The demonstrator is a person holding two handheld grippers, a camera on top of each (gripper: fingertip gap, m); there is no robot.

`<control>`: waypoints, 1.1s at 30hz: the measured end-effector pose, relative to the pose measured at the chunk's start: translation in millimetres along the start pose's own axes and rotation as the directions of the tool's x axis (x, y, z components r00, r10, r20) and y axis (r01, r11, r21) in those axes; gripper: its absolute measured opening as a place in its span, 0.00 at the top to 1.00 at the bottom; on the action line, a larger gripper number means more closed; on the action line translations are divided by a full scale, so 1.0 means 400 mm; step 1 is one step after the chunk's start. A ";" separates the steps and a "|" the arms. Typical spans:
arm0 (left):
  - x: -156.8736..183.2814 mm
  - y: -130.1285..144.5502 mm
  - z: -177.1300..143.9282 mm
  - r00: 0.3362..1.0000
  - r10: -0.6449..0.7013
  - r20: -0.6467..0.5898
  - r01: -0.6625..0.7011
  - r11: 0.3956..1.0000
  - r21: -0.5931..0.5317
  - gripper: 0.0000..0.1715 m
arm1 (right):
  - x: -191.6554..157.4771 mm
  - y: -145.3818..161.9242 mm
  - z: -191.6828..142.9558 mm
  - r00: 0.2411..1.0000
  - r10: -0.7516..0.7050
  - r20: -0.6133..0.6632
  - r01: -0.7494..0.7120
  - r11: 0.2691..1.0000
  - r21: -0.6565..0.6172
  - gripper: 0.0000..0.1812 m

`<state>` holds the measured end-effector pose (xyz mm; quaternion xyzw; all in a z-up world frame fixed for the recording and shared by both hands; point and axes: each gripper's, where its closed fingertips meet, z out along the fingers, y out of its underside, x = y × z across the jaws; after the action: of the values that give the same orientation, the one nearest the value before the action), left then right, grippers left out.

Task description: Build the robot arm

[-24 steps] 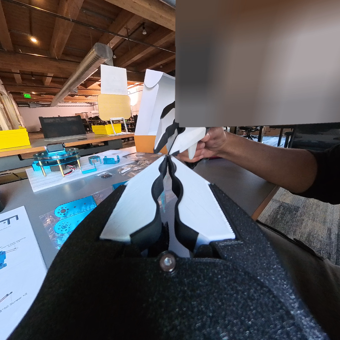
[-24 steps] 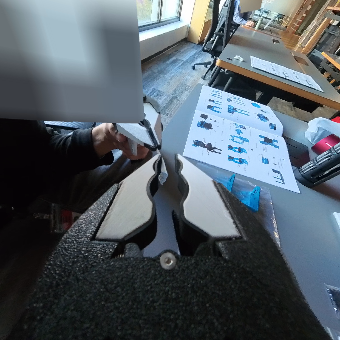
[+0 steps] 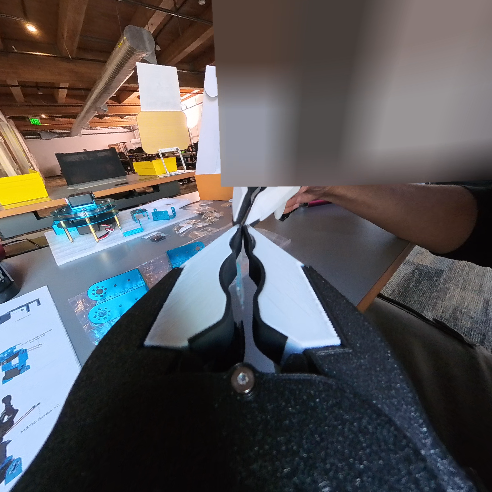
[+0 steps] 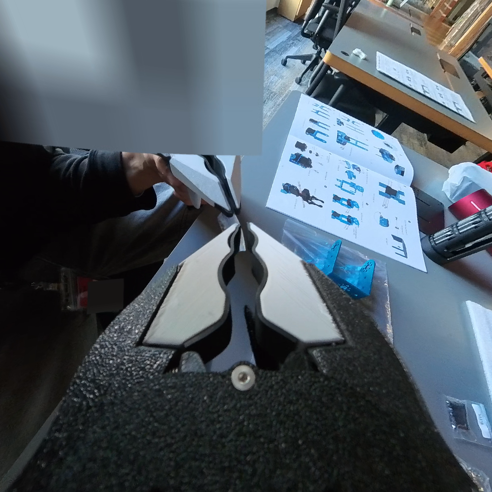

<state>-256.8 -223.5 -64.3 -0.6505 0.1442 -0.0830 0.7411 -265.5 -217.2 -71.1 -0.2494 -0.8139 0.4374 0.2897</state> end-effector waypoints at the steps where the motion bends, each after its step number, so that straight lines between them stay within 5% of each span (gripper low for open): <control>1: 0.001 0.001 0.000 1.000 0.001 -0.001 -0.001 1.000 -0.003 1.00 | -0.002 0.001 0.000 1.000 -0.001 0.005 0.001 1.000 -0.004 0.98; 12: 0.004 0.055 0.023 0.998 0.061 0.013 -0.059 0.990 -0.125 1.00 | -0.009 0.068 0.026 0.995 -0.094 -0.023 0.088 0.980 -0.179 0.98; 33: -0.005 0.054 0.009 0.998 0.064 0.011 -0.063 0.992 -0.113 1.00 | -0.028 0.065 0.025 0.999 -0.001 0.046 0.008 0.989 -0.146 1.00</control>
<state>-258.9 -216.4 -84.9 -0.6869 0.1638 -0.0463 0.7065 -260.6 -217.4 -100.8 -0.2582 -0.8508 0.3816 0.2529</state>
